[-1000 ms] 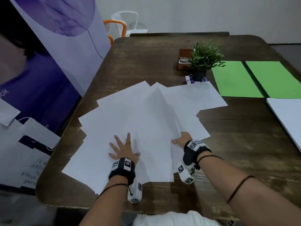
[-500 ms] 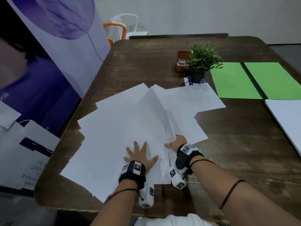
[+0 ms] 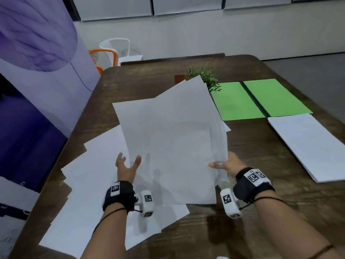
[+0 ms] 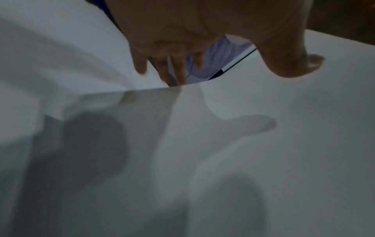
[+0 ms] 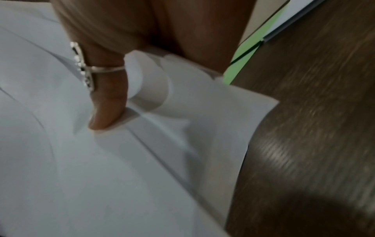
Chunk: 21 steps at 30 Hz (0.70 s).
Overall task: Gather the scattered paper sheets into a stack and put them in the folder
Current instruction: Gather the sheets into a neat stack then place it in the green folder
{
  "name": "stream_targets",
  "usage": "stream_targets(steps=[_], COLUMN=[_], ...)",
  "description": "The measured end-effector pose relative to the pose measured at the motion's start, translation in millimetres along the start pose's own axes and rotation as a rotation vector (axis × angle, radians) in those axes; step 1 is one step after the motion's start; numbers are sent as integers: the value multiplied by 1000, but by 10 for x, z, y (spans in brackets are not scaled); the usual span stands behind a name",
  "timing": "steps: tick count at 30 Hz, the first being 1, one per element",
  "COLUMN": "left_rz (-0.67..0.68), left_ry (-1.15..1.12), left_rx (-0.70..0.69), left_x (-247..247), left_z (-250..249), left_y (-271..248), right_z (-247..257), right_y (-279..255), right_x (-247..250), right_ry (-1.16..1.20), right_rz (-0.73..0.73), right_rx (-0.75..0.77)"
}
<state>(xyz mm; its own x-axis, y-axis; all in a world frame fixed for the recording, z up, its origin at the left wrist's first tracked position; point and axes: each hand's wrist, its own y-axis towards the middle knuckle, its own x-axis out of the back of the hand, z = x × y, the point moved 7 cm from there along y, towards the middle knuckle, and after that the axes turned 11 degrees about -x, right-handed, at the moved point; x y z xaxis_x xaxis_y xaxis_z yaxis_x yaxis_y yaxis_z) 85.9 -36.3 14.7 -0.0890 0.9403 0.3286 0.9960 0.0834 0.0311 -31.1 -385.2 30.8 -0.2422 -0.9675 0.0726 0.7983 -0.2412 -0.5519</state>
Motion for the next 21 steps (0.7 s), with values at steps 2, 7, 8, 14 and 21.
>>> stream_targets(steps=[2, 7, 8, 14, 21], left_rz=[128, 244, 286, 386, 171], left_ry=[-131, -372, -358, -26, 45], left_rx=[-33, 103, 119, 4, -466], left_x=[-219, -826, -973, -1568, -1645], left_z=[-149, -199, -176, -390, -1385], left_y=[48, -90, -136, -428, -593], right_z=[14, -118, -171, -484, 187], right_y=[-39, -17, 1, 94, -148], right_x=[133, 207, 215, 458, 858], right_ry=[3, 187, 200, 0, 75], right_rz=[13, 64, 60, -172, -406], right_rx=[5, 33, 19, -96, 237])
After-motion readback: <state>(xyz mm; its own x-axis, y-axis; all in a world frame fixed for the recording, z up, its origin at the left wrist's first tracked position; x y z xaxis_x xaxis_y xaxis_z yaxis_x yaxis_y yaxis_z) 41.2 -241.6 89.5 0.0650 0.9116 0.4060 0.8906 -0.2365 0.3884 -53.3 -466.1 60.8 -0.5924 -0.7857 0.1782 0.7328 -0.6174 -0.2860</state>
